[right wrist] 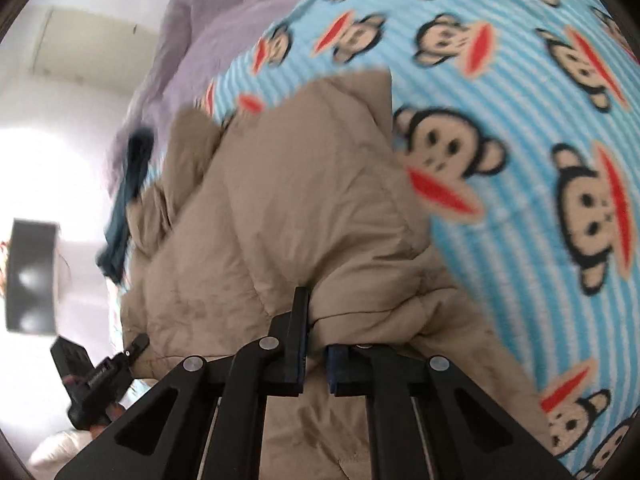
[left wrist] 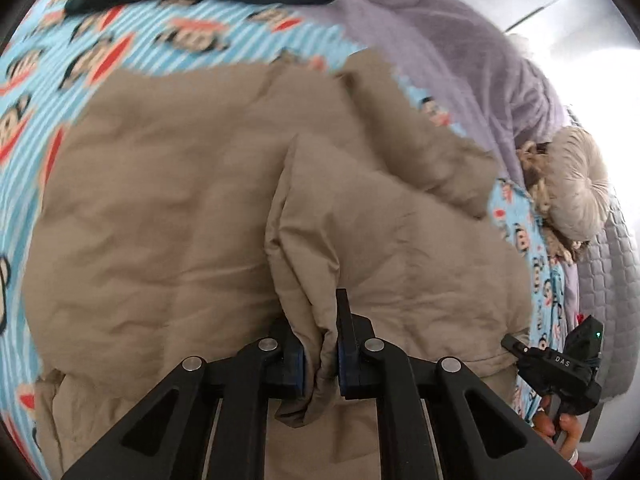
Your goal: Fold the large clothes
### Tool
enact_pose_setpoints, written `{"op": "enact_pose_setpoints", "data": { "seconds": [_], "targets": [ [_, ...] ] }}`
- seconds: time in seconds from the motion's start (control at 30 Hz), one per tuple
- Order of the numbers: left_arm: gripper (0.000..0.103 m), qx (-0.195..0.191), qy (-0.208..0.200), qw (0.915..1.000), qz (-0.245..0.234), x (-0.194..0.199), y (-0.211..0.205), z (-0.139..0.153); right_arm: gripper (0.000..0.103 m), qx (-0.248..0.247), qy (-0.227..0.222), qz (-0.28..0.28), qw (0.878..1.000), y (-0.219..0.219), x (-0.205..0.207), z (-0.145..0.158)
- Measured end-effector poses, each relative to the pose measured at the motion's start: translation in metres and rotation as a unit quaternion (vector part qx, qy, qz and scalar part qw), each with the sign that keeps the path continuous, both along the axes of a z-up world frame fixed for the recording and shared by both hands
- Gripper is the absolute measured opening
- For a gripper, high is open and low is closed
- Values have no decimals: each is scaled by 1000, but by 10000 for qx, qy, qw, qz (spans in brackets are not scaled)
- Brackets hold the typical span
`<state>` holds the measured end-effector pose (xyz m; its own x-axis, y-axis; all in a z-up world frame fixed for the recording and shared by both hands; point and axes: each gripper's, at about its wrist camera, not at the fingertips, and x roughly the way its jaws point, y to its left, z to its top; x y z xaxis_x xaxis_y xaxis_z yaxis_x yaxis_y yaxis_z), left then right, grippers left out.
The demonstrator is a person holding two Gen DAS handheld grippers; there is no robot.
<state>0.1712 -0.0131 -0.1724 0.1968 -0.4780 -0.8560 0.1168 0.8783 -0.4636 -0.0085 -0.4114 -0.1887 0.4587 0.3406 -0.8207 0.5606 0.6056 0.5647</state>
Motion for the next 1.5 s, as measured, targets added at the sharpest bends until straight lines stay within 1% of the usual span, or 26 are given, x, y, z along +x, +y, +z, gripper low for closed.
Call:
{"op": "enact_pose_setpoints", "data": {
  "seconds": [0.03,0.13,0.17,0.23,0.3,0.4,0.5,0.6,0.63,0.7,0.73,0.77,0.8,0.87,0.9,0.97,1.03,1.07,1.1,1.13,1.17,1.2,1.27,1.33,1.4,1.5],
  "targets": [
    [16,14,13,10000,11,-1,3,-5,9,-19,39,21,10000,2,4,-3],
    [17,85,61,9999,45,-1,10,0,9,75,145,-178,9997,2,6,-17],
    [22,176,15,9998,62,-1,13,7,9,96,140,-211,9996,2,6,-18],
    [28,485,-219,9984,176,-5,23,22,9,14,143,-153,9998,1,3,-15],
    [28,752,-508,9957,187,-11,37,42,9,-91,168,-109,9998,-4,-4,-13],
    [28,669,-653,9955,131,-13,47,61,9,-76,170,-155,9997,-4,-4,-11],
    [28,613,-788,9949,-161,-12,27,69,9,-159,164,-149,9996,-2,-6,-10],
    [28,816,-893,9920,-364,-7,-2,62,11,-300,240,-74,9992,9,1,-4],
    [28,870,-909,9913,-372,-3,-11,58,18,-362,295,-3,9989,13,2,0],
    [28,978,-817,9915,-251,5,-17,49,38,-488,350,335,9976,17,1,15],
    [28,963,-766,9922,-175,7,-15,47,59,-521,263,513,9970,21,-1,25],
    [28,915,-741,9930,-94,9,-13,47,74,-552,144,638,9963,22,-3,34],
    [28,922,-746,9929,-53,11,-11,47,75,-628,-117,794,9948,23,-8,49],
    [28,1032,-773,9916,-77,11,-11,47,75,-948,-564,939,9894,20,-17,76],
    [28,1095,-768,9909,-122,13,-11,46,75,-1189,-707,850,9867,12,-19,87],
    [28,1183,-761,9899,-157,15,-15,43,75,-1285,-630,429,9888,-12,-15,85],
    [28,1185,-787,9897,-160,16,-20,44,72,-942,-437,-94,9946,-39,-6,68],
    [28,1199,-806,9894,-158,16,-22,44,58,-568,-331,-500,9966,-59,1,49],
    [28,1221,-837,9888,-164,16,-24,45,46,-354,-225,-703,9966,-68,6,38],
    [28,1242,-903,9880,-194,16,-28,47,18,-164,-123,-804,9965,-75,13,28],
    [28,1244,-962,9873,-213,16,-30,49,9,46,-108,-774,9969,-78,24,21],
    [28,1240,-993,9871,-221,17,-31,50,9,48,-168,-683,9975,-76,30,21],
    [28,1308,-1015,9859,-249,19,-34,49,9,-179,-261,-288,9991,-66,45,27],
    [28,1555,-909,9833,-263,21,-35,38,9,-404,-189,23,9990,-56,55,27],
    [28,1753,-792,9808,-334,21,-35,24,9,-515,-81,93,9986,-55,58,19],
    [28,1672,-640,9831,-382,17,-31,4,9,-651,100,74,9978,-61,54,2]
  ]
}}
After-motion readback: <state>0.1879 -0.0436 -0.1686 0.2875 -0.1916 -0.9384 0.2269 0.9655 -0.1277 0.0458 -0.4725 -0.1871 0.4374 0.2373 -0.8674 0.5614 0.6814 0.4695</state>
